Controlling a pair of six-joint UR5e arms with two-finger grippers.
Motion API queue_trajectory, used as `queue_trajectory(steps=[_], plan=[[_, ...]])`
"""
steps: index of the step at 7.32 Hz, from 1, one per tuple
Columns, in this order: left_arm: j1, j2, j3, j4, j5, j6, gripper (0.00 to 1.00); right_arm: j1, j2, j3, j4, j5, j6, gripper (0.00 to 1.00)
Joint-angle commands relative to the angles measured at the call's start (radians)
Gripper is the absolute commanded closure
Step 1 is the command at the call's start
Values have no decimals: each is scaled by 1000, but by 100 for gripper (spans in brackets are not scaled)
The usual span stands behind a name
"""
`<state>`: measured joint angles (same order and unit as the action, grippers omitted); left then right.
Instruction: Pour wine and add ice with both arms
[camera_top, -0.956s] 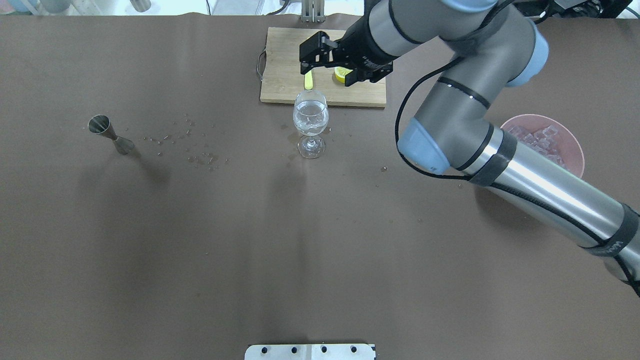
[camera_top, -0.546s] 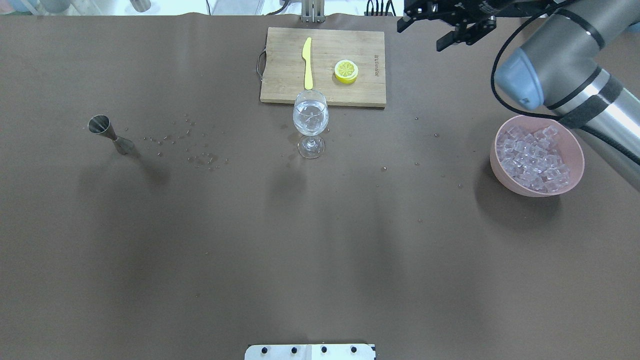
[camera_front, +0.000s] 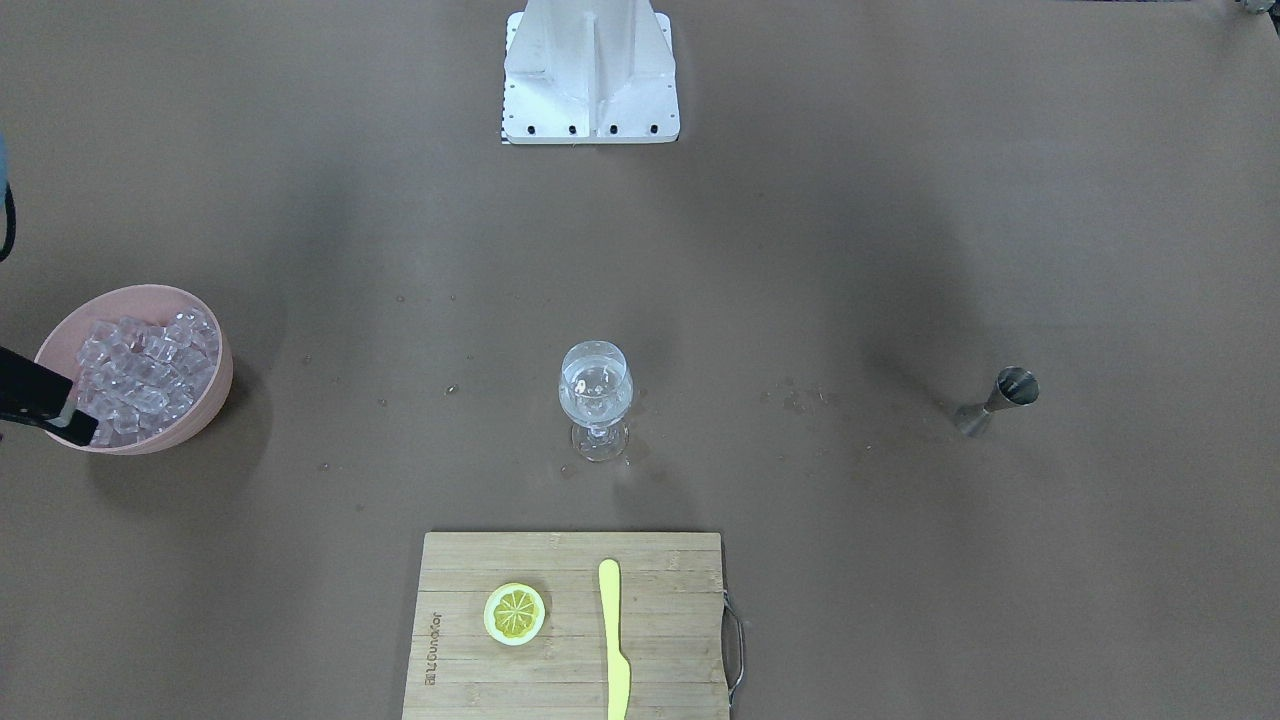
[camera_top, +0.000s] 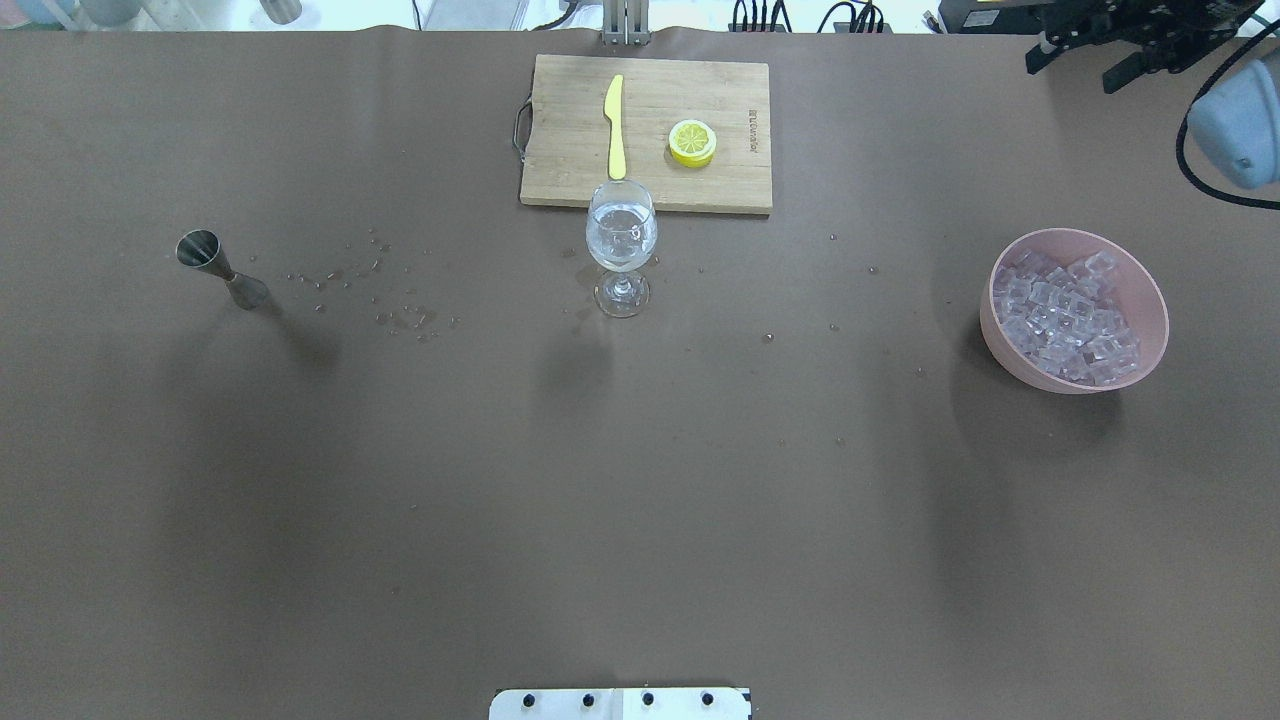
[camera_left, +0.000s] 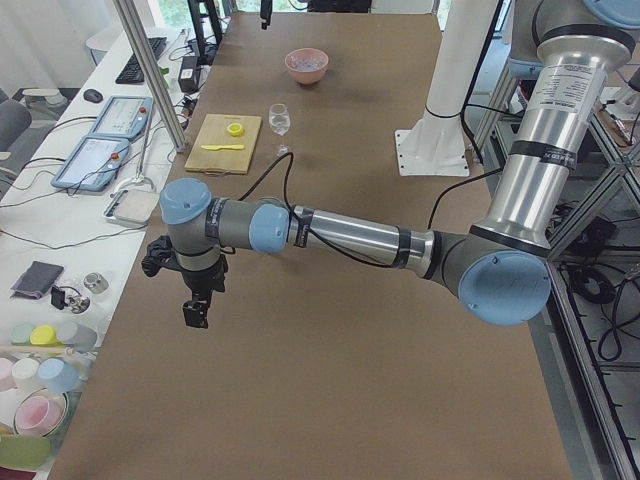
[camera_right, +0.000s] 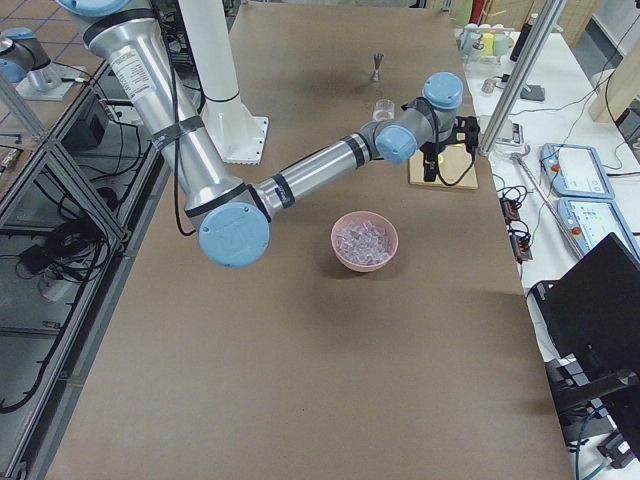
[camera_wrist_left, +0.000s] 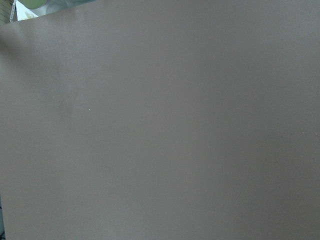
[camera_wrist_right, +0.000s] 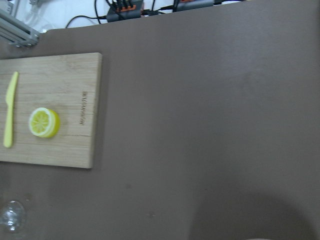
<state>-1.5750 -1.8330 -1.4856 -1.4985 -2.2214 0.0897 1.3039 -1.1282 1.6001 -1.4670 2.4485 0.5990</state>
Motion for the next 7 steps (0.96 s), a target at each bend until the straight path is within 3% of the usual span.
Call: queue_trajectory(steps=[1,2,5,7], plan=[[0,26,-1,0,-4,-10,2,60,-41,0,-248,-116,-375,0],[0,26,7,7,-4,-10,2,58,-82,-5,-292,-179,-556,0],[-13,44,16,12,-7,-8,2,133,-212,-46,-280,-131,-605,0],[-14,79,21,6,-35,-7,2,202,-344,-45,-158,-129,-639,0]])
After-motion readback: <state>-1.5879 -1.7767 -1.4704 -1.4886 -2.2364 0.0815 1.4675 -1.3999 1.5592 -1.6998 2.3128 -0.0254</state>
